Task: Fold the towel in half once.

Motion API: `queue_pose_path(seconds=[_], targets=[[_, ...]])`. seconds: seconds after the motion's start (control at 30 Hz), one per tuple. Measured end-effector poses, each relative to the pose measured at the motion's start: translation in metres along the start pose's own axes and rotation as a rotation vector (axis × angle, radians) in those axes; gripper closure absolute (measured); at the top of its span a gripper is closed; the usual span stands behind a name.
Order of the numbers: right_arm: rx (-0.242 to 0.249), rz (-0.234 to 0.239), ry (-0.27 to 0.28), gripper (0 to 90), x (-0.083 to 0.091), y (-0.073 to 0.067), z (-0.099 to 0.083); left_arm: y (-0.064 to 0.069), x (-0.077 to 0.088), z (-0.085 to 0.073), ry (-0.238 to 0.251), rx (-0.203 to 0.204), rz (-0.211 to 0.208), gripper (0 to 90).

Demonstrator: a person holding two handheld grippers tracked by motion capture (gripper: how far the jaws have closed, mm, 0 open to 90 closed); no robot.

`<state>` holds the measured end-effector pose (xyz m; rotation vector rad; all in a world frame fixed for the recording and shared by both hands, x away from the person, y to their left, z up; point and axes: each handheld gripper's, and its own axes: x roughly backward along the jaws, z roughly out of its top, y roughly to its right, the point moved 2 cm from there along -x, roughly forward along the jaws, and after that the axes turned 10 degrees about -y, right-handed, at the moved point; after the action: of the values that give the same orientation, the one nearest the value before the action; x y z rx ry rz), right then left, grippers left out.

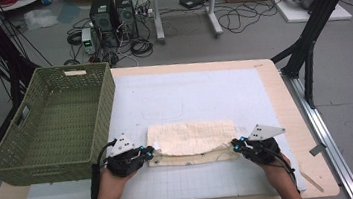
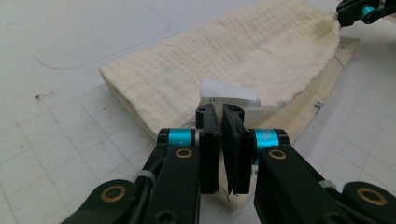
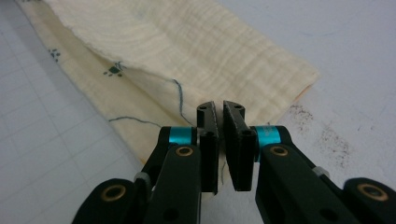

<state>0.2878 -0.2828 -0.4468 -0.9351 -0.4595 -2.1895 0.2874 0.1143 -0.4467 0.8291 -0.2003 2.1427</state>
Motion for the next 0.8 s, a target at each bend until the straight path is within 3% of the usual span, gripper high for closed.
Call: queue_pose_path(seconds=[0.2, 0.3, 0.4, 0.53, 0.6, 0.67, 0.73, 0.8], targets=[[0.02, 0.004, -0.025, 80.8, 0.002, -0.003, -0.004, 0.002, 0.0, -0.006, -0.037, -0.013, -0.021, 83.5], [0.001, 0.005, -0.019, 69.6, 0.006, -0.004, -0.006, -0.001, 0.003, -0.006, -0.039, 0.003, -0.035, 70.9], [-0.01, 0.002, 0.029, 66.1, 0.017, -0.002, -0.007, -0.006, 0.014, -0.001, 0.021, 0.03, -0.045, 59.6], [-0.091, 0.028, 0.138, 65.6, 0.031, 0.006, -0.004, -0.013, 0.018, 0.007, 0.073, 0.062, -0.047, 58.0], [-0.099, 0.03, 0.154, 66.2, 0.032, 0.006, -0.001, -0.016, 0.014, 0.01, 0.081, 0.077, -0.034, 58.4], [-0.088, 0.036, 0.125, 67.4, 0.025, 0.003, 0.001, -0.019, 0.008, 0.012, 0.062, 0.08, -0.019, 58.7], [-0.045, 0.045, 0.078, 67.8, 0.016, -0.003, 0.002, -0.019, 0.001, 0.012, 0.038, 0.096, -0.015, 58.7], [-0.007, 0.067, 0.031, 67.8, 0.008, -0.009, 0.003, -0.018, -0.006, 0.011, 0.015, 0.087, -0.016, 58.4]])
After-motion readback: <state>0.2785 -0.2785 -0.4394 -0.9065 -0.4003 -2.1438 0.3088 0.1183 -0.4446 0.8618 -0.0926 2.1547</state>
